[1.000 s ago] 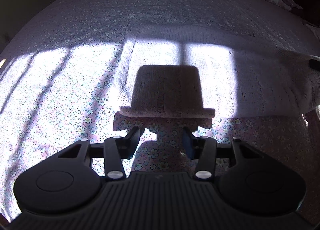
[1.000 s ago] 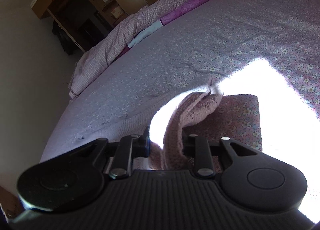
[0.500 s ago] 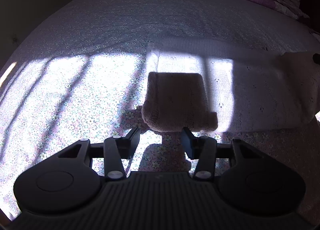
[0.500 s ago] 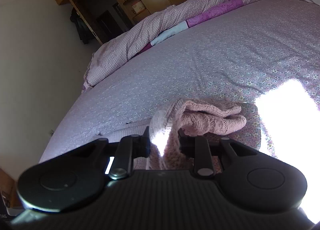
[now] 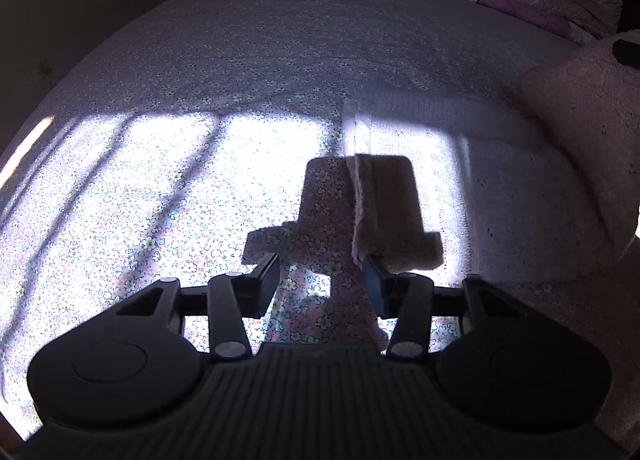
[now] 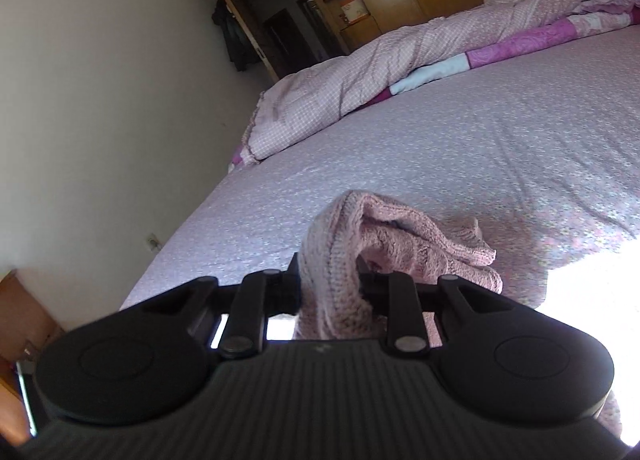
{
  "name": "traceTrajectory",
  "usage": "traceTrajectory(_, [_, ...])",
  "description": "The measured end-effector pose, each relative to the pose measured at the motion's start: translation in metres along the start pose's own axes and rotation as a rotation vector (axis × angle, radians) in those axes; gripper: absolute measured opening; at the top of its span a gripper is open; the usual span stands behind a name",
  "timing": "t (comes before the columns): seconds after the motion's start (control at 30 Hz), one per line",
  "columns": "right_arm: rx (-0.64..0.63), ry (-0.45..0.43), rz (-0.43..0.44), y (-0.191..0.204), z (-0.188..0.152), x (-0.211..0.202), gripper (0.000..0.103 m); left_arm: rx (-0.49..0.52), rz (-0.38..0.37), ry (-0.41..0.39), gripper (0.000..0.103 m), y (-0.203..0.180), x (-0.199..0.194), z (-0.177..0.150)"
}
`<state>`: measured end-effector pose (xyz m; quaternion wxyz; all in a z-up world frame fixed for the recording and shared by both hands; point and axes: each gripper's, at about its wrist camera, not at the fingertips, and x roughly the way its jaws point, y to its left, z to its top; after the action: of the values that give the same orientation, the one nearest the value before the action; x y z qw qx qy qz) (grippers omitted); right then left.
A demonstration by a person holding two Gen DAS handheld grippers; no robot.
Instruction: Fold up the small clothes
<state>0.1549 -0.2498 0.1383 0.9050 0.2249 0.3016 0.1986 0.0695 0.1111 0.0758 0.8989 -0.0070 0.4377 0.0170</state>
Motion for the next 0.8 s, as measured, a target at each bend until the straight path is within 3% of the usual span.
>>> traceTrajectory(0.27, [-0.092, 0.091, 0.085, 0.056, -0.019, 0.056, 0.026, -0.044, 0.022, -0.002, 0.054, 0.024, 0.002, -0.003])
traceTrajectory(0.6, [-0.166, 0.292, 0.092, 0.085, -0.089, 0.131, 0.026, -0.071, 0.028, 0.010, 0.054, 0.041, 0.005, -0.012])
traceTrajectory(0.8, [-0.177, 0.269, 0.095, 0.090, -0.103, 0.128, 0.027, -0.086, 0.018, -0.005, 0.054, 0.041, 0.002, -0.011])
